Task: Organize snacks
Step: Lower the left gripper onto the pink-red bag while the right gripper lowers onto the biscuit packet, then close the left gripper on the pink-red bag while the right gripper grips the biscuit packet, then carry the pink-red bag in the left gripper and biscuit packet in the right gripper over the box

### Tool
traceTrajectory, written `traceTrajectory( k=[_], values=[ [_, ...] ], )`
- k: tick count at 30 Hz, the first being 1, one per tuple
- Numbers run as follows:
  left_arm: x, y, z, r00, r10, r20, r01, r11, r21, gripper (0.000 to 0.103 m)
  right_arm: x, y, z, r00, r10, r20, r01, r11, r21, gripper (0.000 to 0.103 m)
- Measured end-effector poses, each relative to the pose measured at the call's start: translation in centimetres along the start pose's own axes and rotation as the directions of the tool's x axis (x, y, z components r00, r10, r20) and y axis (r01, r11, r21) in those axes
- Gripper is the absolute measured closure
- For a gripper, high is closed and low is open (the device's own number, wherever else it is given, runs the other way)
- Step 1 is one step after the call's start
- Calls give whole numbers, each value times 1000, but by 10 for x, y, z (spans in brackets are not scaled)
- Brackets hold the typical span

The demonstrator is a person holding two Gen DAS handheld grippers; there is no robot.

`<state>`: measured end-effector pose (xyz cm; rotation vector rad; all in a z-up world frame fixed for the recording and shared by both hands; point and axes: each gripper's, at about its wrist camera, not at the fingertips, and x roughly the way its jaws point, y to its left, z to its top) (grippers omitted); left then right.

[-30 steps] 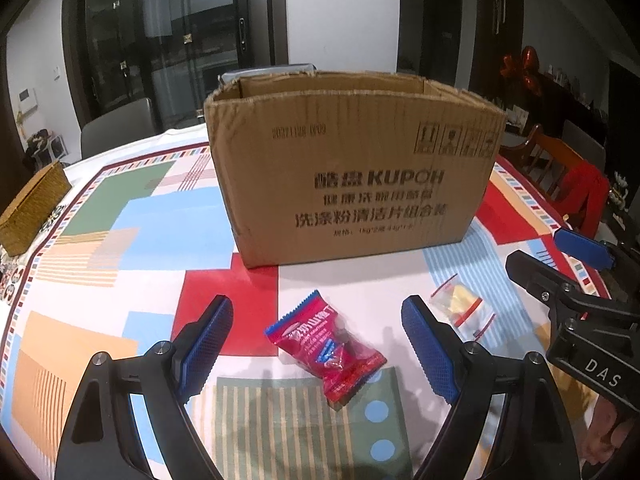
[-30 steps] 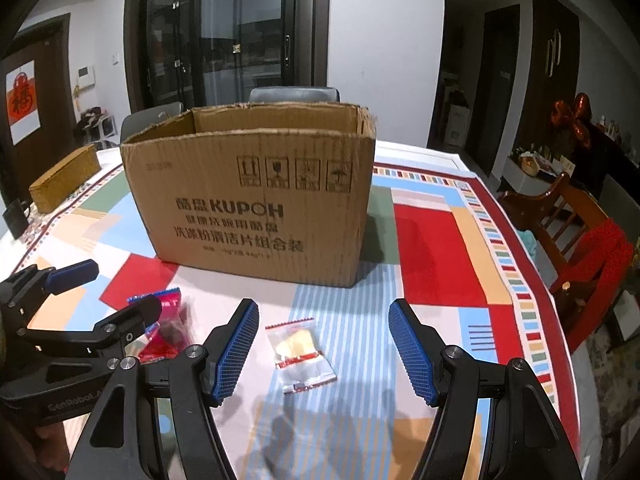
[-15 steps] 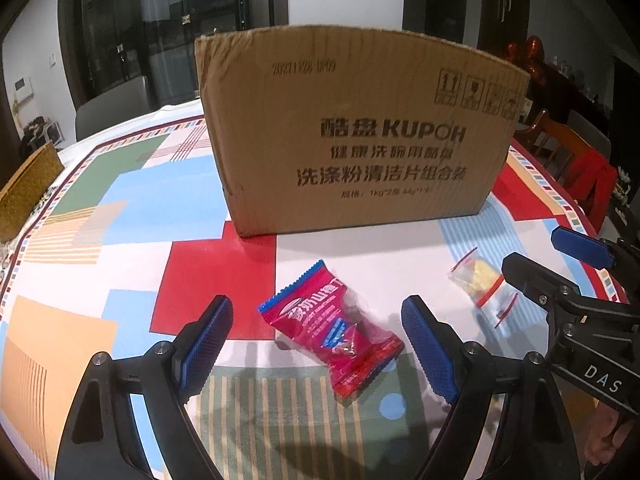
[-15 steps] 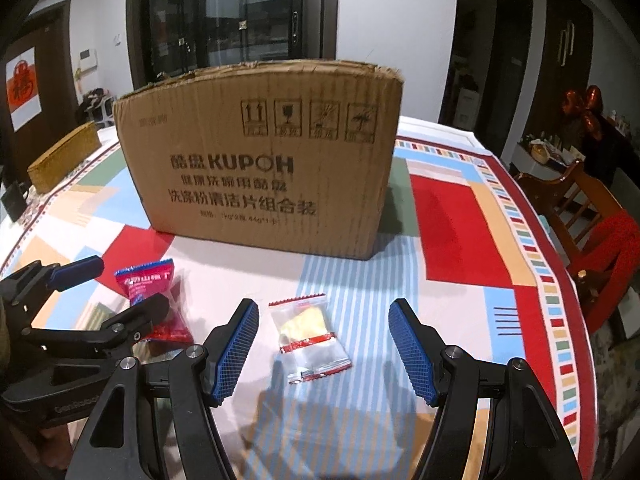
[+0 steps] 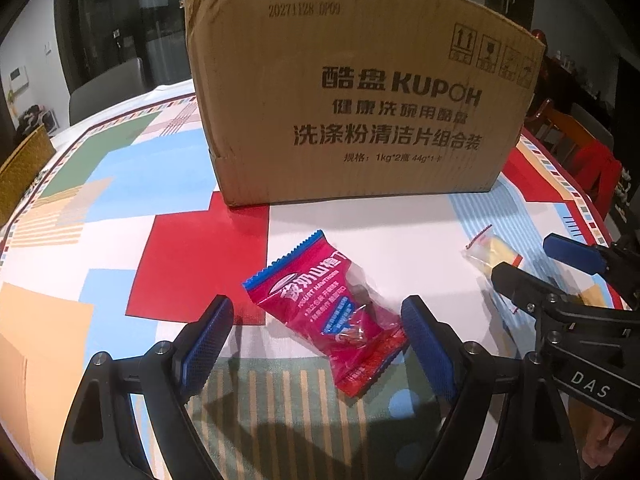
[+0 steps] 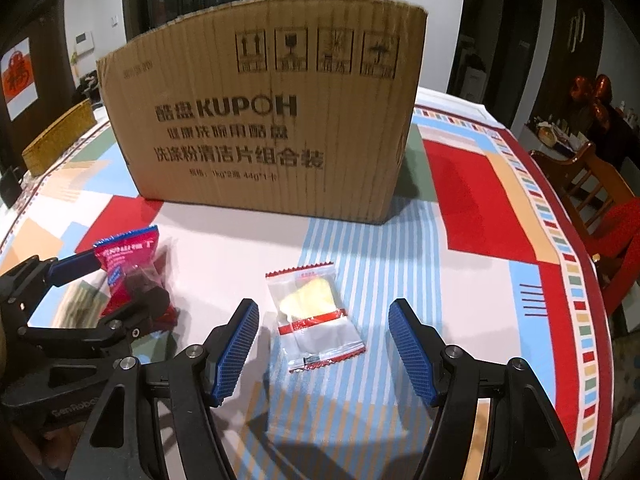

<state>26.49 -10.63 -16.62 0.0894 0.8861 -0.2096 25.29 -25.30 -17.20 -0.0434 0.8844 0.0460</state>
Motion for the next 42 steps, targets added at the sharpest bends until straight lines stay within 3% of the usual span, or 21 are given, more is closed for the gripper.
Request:
traceTrajectory(
  k=[6, 9, 11, 14, 17, 24, 42],
  values=[
    [4, -1, 0, 1000, -25, -3, 25, 1000, 13, 26, 12, 0, -2, 999, 3, -44, -3, 1000, 0, 35],
    [5, -3, -1, 999, -46, -5, 46, 999, 19, 38, 13, 1, -4, 999, 11, -50, -11, 1000, 4, 35],
    [4, -4, 0, 999, -54, -1, 54, 998, 22, 51, 14, 1, -3, 999, 19, -50, -19, 1000, 7, 39],
    [4, -5, 1, 998, -68, 2, 68, 998, 17, 57, 12, 2, -2, 999, 31, -44, -31, 999, 8, 55],
    [3, -5, 2, 997, -75, 4, 75, 997, 16, 65, 11, 3, -2, 998, 39, -45, -39, 999, 12, 60],
    [-3, -4, 4, 997, -70, 24, 70, 997, 19, 71, 6, 0, 2, 999, 38, -30, -37, 999, 33, 70],
    [-33, -4, 15, 994, -60, 95, 58, 998, 25, 74, -31, 3, 14, 998, 25, 53, -27, 999, 45, 72]
  ],
)
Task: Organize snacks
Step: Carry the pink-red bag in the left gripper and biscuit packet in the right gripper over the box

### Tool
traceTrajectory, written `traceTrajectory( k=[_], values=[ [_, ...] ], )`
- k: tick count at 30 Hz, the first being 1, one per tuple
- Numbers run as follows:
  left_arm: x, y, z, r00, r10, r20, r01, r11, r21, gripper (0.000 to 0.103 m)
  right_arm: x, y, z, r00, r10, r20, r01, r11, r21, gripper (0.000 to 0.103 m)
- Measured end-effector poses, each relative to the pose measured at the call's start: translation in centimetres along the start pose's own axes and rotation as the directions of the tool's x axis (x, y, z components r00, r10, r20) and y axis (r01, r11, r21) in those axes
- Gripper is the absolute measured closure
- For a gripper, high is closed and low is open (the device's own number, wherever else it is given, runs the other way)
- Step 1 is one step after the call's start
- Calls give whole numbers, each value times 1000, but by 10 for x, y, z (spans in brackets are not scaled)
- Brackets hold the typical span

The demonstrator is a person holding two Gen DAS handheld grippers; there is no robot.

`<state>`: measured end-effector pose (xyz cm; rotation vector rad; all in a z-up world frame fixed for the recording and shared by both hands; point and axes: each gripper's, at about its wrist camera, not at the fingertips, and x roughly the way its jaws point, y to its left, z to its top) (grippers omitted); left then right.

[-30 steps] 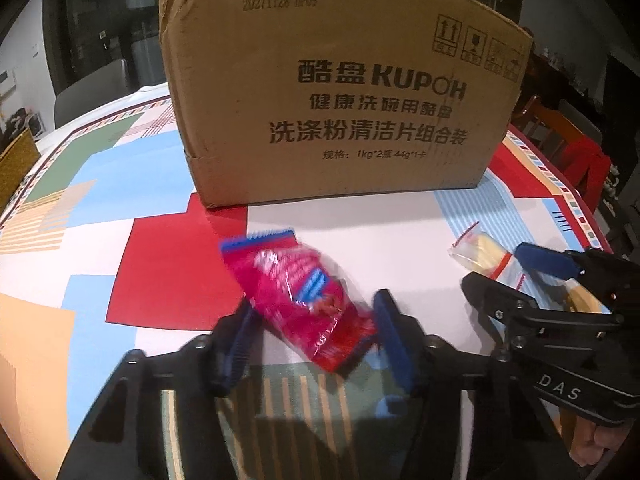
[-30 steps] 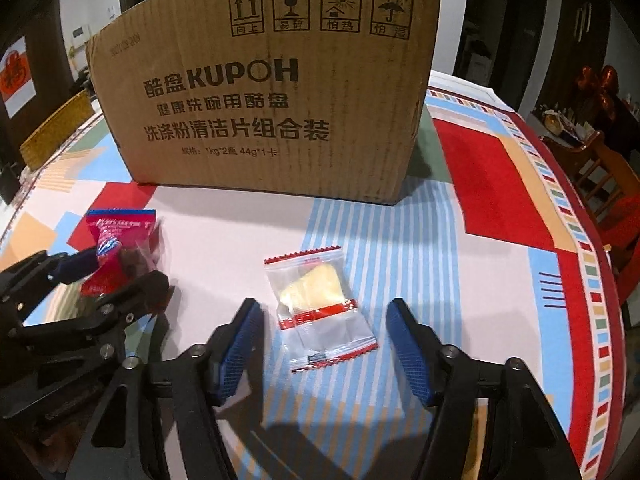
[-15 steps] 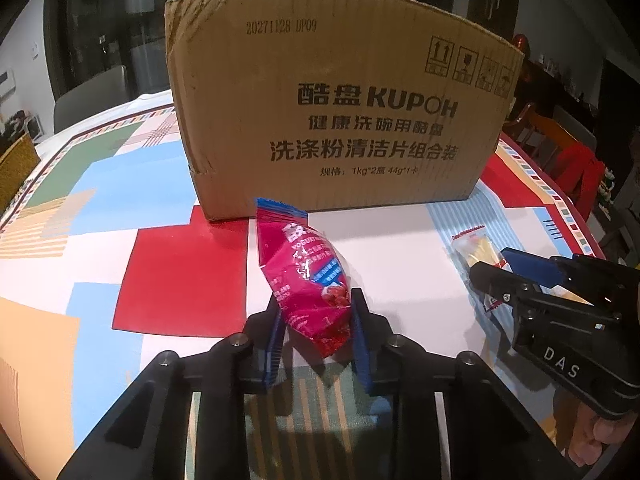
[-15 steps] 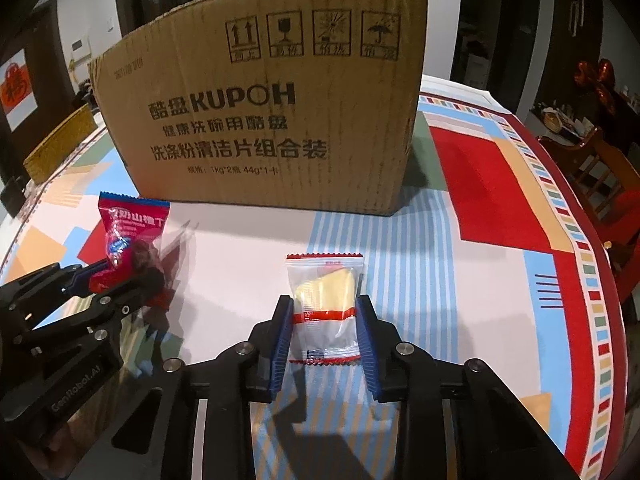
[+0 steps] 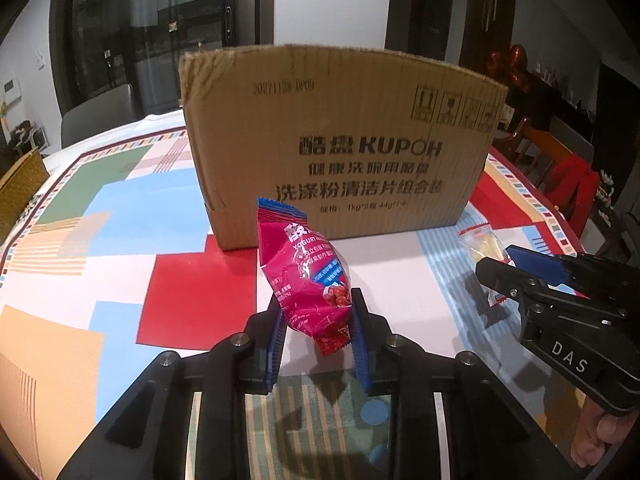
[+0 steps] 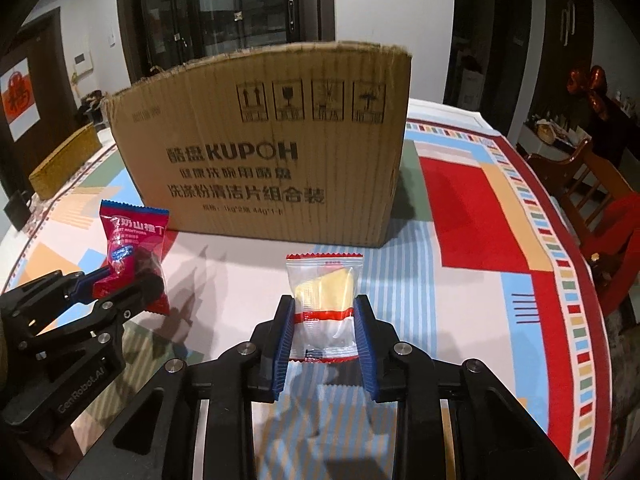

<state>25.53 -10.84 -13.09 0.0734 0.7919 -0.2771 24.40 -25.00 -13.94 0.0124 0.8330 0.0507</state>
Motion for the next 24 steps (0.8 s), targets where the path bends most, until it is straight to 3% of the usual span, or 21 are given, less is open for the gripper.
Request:
traceTrajectory(
  k=[24],
  values=[
    [-55, 0, 33, 993, 15, 120, -14, 1000, -4, 74, -61, 8, 39, 989, -10, 151, 11, 1000, -8, 72]
  ],
)
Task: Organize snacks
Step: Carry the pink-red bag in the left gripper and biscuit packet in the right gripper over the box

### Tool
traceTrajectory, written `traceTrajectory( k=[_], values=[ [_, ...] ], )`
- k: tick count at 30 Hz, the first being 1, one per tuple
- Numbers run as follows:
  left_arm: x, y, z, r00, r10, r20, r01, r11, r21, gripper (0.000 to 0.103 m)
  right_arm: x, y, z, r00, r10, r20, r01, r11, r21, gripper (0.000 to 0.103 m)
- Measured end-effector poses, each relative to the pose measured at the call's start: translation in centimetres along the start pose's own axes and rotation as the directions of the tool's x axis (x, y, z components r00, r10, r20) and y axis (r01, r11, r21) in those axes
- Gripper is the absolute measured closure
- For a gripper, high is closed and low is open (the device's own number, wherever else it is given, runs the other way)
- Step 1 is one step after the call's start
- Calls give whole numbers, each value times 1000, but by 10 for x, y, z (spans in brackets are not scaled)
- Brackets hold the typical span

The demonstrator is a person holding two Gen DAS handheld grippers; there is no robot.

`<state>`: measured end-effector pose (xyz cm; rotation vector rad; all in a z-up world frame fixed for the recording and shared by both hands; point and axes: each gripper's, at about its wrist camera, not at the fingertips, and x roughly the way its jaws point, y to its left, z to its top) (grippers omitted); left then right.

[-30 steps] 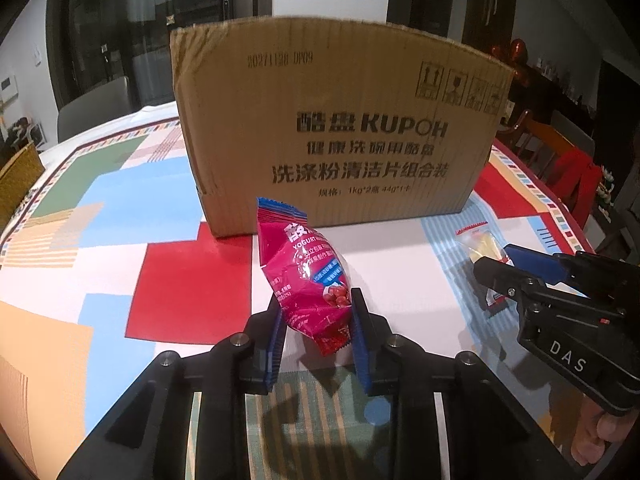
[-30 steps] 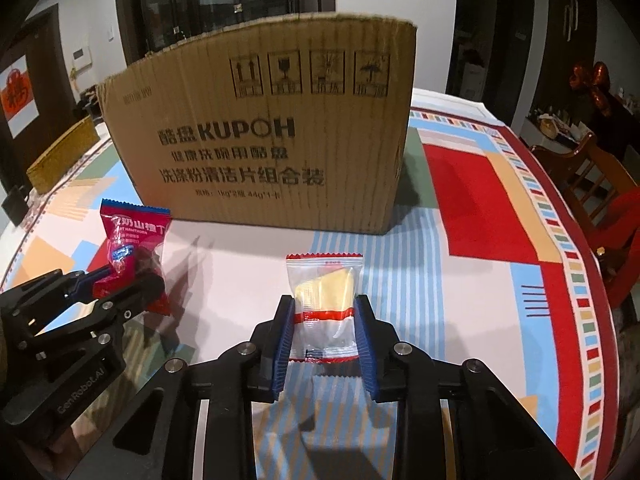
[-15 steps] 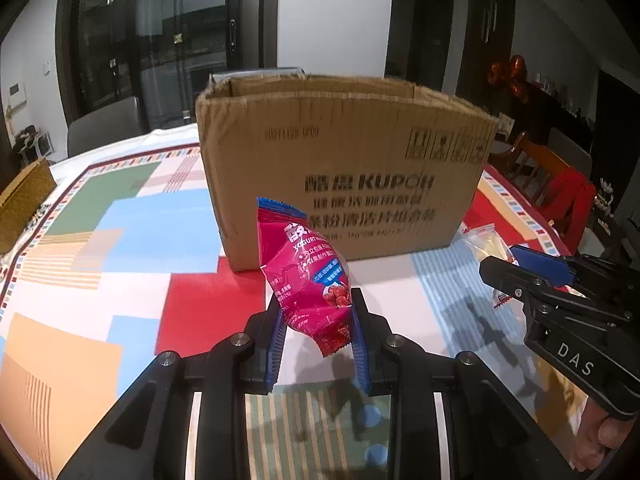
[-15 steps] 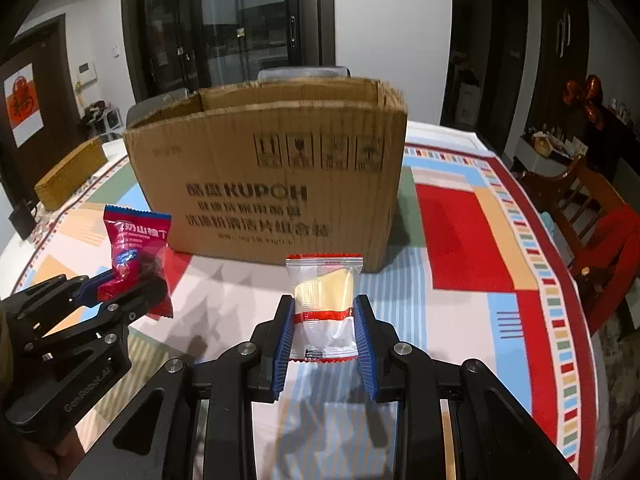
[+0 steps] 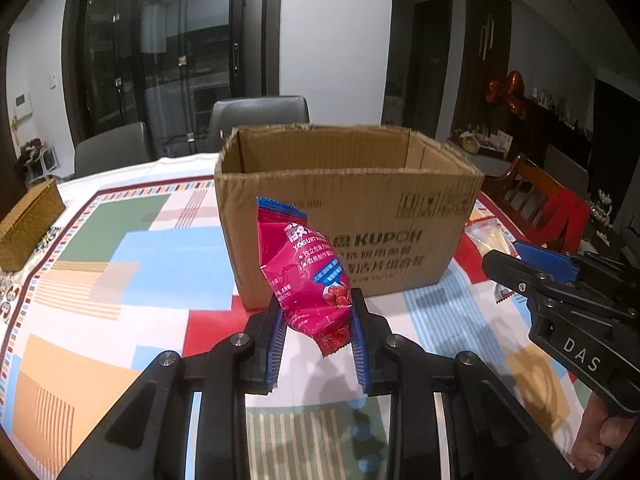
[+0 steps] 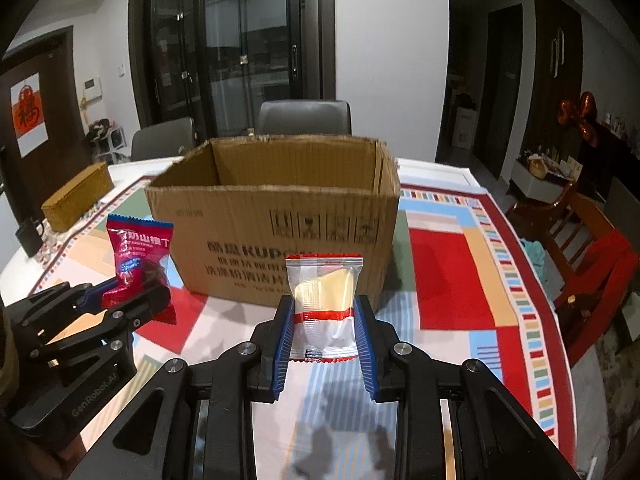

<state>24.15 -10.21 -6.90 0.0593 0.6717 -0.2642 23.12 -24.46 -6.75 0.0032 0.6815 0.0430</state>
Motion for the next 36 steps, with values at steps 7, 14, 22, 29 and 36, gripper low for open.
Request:
traceTrajectory(
  k=[7, 14, 22, 29, 36],
  values=[
    [-9, 2, 16, 999, 5, 35, -5, 1000, 3, 74, -11, 0, 16, 999, 2, 43, -2, 1000, -1, 72],
    [-11, 1, 33, 999, 6, 54, -7, 1000, 7, 74, -17, -1, 30, 997, 2, 72, -2, 1000, 2, 72],
    [-12, 2, 54, 997, 5, 78, -6, 1000, 14, 74, -21, -1, 50, 994, -1, 106, 0, 1000, 4, 72],
    [-8, 5, 72, 996, 1, 91, -4, 1000, 24, 74, -21, -4, 68, 992, -5, 129, 3, 1000, 10, 72],
    [1, 8, 88, 995, -9, 96, 6, 1000, 30, 74, -19, -6, 84, 990, -9, 144, 7, 1000, 14, 72]
  ],
)
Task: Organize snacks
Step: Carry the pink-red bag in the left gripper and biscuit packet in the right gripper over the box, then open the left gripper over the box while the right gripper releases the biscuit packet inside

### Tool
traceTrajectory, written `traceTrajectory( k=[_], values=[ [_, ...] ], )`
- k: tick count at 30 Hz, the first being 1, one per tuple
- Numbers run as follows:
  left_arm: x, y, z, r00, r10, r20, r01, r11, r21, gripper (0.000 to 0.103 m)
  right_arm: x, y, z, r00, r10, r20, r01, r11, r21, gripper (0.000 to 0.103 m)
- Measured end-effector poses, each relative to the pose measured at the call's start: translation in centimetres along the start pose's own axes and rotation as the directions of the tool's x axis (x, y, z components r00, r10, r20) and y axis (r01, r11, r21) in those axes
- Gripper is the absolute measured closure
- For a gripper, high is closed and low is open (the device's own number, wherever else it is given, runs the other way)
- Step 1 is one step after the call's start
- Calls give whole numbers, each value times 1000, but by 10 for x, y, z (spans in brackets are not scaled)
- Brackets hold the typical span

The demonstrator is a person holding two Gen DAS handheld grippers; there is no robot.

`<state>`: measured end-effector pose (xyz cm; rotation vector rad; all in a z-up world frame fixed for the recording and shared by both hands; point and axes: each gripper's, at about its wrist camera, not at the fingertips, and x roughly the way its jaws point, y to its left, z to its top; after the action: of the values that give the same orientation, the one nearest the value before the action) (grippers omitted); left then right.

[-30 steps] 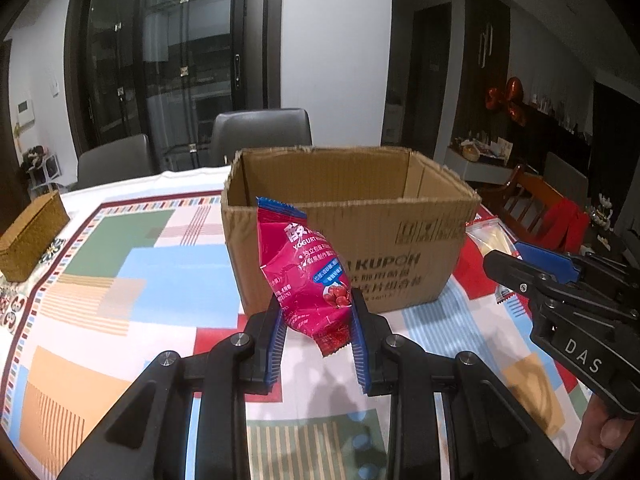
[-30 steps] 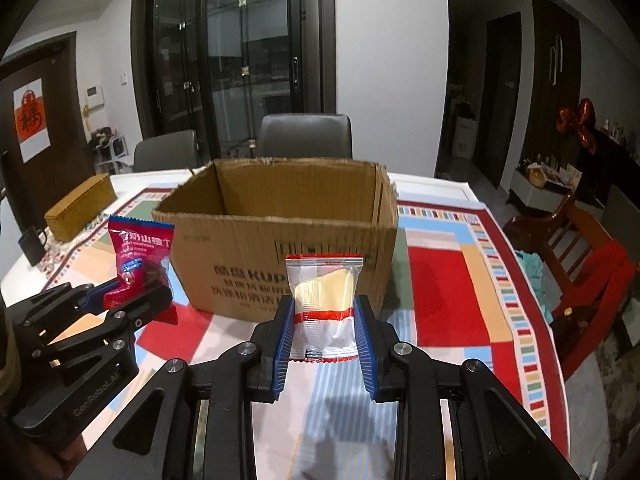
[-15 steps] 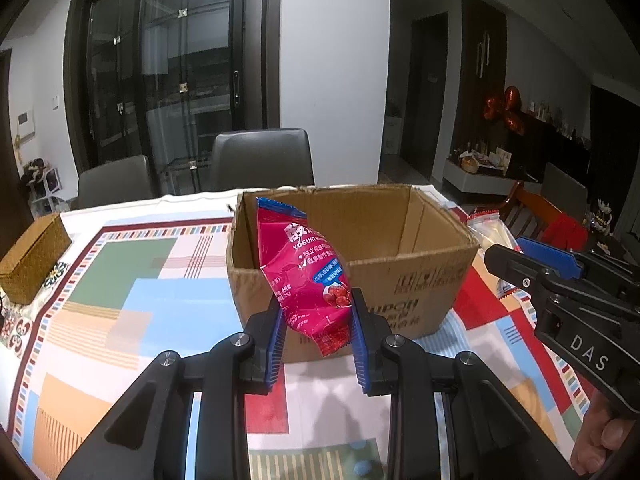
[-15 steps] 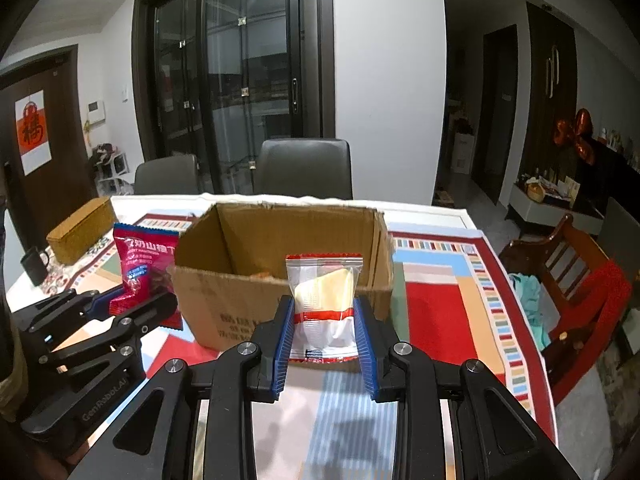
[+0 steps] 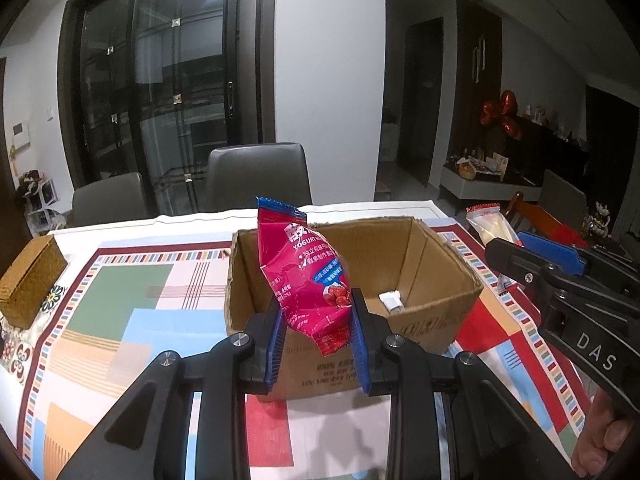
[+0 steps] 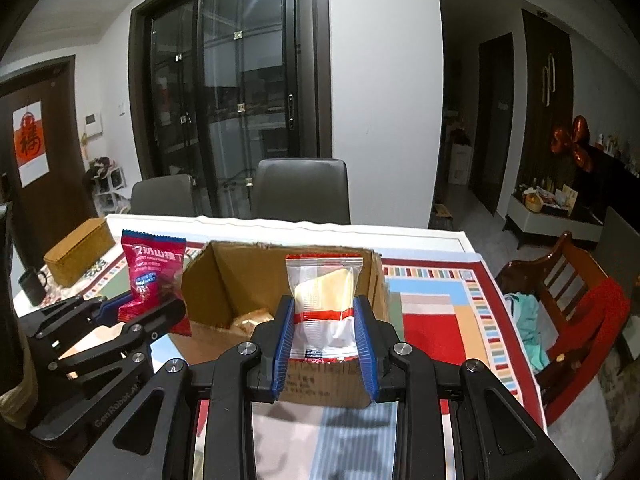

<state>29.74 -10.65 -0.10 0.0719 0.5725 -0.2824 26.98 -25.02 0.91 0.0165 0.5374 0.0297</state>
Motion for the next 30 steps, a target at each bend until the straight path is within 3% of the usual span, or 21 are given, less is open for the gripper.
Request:
traceTrajectory(
  k=[16, 30],
  values=[
    [29, 12, 25, 1000, -4, -12, 4, 1000, -1, 74, 31, 3, 24, 1000, -5, -7, 5, 1000, -7, 72],
    [63, 18, 28, 998, -17, -57, 16, 1000, -9, 73, 65, 3, 30, 999, -4, -45, 4, 1000, -9, 72]
  ],
)
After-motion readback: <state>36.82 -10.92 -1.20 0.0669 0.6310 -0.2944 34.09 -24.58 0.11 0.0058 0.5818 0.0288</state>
